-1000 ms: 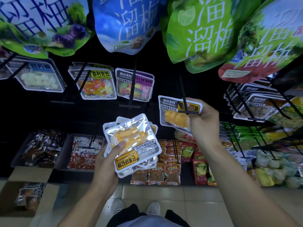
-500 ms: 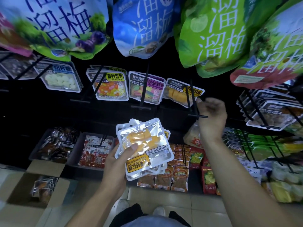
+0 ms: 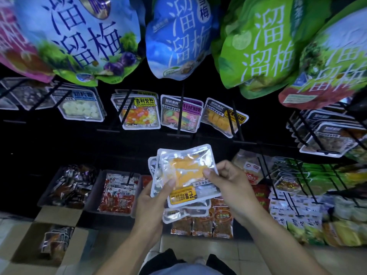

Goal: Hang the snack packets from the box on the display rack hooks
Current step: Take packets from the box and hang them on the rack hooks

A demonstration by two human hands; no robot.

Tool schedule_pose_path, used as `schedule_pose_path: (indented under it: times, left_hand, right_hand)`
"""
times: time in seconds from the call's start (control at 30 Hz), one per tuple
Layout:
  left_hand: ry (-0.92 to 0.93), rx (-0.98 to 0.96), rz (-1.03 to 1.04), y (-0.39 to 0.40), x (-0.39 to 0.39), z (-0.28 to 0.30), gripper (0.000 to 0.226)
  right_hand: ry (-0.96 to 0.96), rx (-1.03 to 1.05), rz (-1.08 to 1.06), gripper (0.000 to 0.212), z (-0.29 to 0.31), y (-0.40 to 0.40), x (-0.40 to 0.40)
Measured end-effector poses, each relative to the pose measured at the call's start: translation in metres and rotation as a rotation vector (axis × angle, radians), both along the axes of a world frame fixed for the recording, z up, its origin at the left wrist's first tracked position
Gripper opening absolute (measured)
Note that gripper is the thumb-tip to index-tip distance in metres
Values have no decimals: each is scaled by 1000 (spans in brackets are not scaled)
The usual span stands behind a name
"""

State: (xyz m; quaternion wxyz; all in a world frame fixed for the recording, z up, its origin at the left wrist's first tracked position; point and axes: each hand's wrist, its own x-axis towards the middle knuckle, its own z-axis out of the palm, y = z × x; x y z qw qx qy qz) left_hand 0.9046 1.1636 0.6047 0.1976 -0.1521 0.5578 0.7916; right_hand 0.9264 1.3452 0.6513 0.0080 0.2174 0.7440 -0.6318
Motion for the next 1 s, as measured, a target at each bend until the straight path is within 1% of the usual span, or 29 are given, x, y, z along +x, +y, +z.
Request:
schedule_pose_path:
  times: [0.07,0.13,0.17,0.2,0.23,0.27,0.33,0.37,0.4,0.43,0.47,0.53,0.57,0.6,0.63,0.67,0.7,0.73,0.77,0.83,0.9,0.93,0.97,1.0]
  left_hand:
    - [-11,-6,-11,-3,-2,0,48]
    - [-12,-19,-27,-6,-3,-3,32]
    - [-17,-29,-28,-9,-4,-4,26]
    - [-28,-43,-39,-11,-5,-6,29]
    - [-39,-48,-54,-12,-6,-5,39]
    - [-57,-66,-60,-14,-7,-10,48]
    - [-80,-111,-78,-16,-8,-13,57]
    - [-87,-128,-82,-16,-8,-16,59]
    - [-95,-130,-75,-18,-8,-18,54]
    - [-108,-139,-67,-19,-8,-19,48]
    - [-117,-143,-63,-21,-8,-21,50]
    - [-125,-146,-87,-23,-11,-24,80]
    - [-125,-150,-95,-23,-13,-25,86]
    - [-124,-167,-83,-23,-14,-28,80]
    - [-121,-189,-82,-23,-16,-25,69]
    - [-121,-195,-73,-22,-18,-25,62]
    - [-122,-198,-79,-20,-20,-24,64]
    - [-112,-198,-83,-17,-20,-24,71]
    - [-105,-200,-86,-15,-21,-24,77]
    - [-102,-202,-77,-8,-23,-25,80]
    - [-98,-201,-57,0,-25,-19,75]
    - [-100,-199,-43,2,-25,-16,70]
    - [-100,-193,-32,5,-25,-13,65]
    - [-104,-192,-21,6,-25,-11,61]
  right_hand:
    - [-1,-30,-33,24,-3,3,1]
    - [-13,-90,-39,20,-1,7,2]
    - [-29,-126,-20,25,1,9,3]
    - [-51,-150,13,32,3,11,3]
    - [-70,-152,54,38,4,13,2]
    - [-93,-143,84,42,7,13,1]
    - [-134,-93,115,44,11,15,-3]
    - [-148,-55,133,41,10,18,-5]
    - [-157,-33,140,35,13,19,-6]
    - [-152,-30,118,28,12,22,-6]
    - [-140,-56,62,24,12,24,-6]
    - [-114,-186,-104,24,5,30,-4]
    - [-107,-269,-170,23,0,33,-3]
    - [-116,-343,-211,24,-3,35,-1]
    - [-133,-413,-226,32,-8,36,2]
    - [-168,-478,-219,45,-11,36,5]
    - [-201,-542,-207,58,-14,38,9]
    - [-226,-600,-193,62,-15,38,12]
    - [-233,-643,-175,59,-15,39,15]
    - [-222,-705,-145,44,-15,42,18]
    - [-201,-759,-175,25,-13,47,20]
    - [-200,-749,-200,19,-12,50,20]
    - [-186,-718,-221,21,-10,53,20]
    - [-170,-675,-237,29,-6,55,20]
